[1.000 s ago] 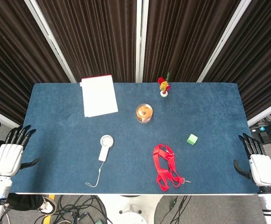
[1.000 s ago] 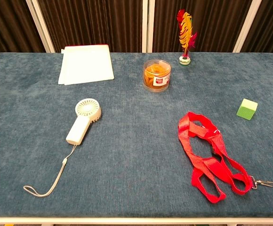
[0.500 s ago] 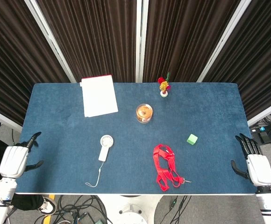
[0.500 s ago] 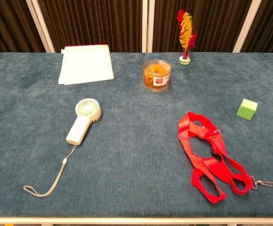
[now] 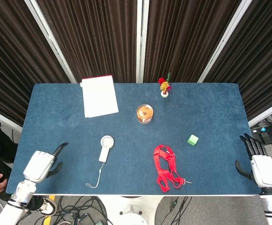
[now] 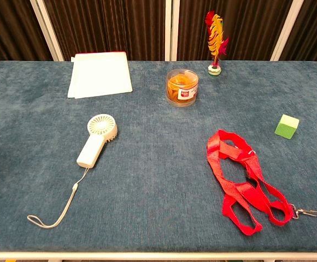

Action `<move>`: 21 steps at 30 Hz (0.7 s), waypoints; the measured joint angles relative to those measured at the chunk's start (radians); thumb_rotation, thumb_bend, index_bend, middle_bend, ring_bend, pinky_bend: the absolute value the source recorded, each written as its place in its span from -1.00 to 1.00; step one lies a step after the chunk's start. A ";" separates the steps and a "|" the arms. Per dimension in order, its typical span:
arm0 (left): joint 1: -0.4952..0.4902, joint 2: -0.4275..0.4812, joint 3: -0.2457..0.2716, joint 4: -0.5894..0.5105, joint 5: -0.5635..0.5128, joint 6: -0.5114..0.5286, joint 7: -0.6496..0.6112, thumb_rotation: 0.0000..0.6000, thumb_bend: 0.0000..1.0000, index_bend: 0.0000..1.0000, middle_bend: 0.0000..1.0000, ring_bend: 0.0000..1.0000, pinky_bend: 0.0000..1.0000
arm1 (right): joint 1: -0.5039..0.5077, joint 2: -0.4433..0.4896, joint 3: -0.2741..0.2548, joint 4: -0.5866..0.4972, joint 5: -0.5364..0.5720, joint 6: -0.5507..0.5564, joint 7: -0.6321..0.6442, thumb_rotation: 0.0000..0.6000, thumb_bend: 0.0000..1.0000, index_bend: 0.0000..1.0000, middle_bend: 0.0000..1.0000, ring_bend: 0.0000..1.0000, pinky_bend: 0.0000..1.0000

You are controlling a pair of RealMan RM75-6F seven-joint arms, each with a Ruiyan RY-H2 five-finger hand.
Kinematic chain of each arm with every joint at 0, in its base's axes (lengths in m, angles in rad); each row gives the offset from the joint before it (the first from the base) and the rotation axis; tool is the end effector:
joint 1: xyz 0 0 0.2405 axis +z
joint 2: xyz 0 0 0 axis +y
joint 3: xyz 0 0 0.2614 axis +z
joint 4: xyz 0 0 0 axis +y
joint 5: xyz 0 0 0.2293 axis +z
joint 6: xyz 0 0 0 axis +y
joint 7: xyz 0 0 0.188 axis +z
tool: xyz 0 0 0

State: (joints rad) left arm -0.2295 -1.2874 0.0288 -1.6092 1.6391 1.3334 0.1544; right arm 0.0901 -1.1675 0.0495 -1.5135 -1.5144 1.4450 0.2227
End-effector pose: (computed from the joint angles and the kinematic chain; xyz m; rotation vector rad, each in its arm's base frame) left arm -0.2589 0.2396 0.0403 -1.7491 -0.8833 -0.9523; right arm -0.3392 -0.2299 0.1300 1.3475 -1.0597 1.0201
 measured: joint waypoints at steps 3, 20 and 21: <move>-0.020 -0.030 0.012 -0.003 0.014 -0.038 0.031 1.00 -0.17 -0.74 0.78 0.78 0.81 | 0.000 0.003 0.001 -0.001 0.004 -0.001 0.002 1.00 -0.36 -1.00 -1.00 -1.00 -1.00; -0.147 -0.163 -0.001 -0.020 -0.055 -0.261 0.233 1.00 -0.12 -0.74 0.74 0.76 0.76 | 0.001 0.000 0.005 0.013 0.015 -0.011 0.019 1.00 -0.36 -1.00 -1.00 -1.00 -1.00; -0.152 -0.174 -0.003 -0.016 -0.064 -0.272 0.242 1.00 -0.12 -0.74 0.74 0.76 0.76 | 0.002 0.000 0.005 0.014 0.017 -0.013 0.020 1.00 -0.36 -1.00 -1.00 -1.00 -1.00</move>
State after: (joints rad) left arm -0.3817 -1.4615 0.0260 -1.6255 1.5747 1.0617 0.3966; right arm 0.0919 -1.1672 0.0548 -1.4998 -1.4976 1.4321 0.2428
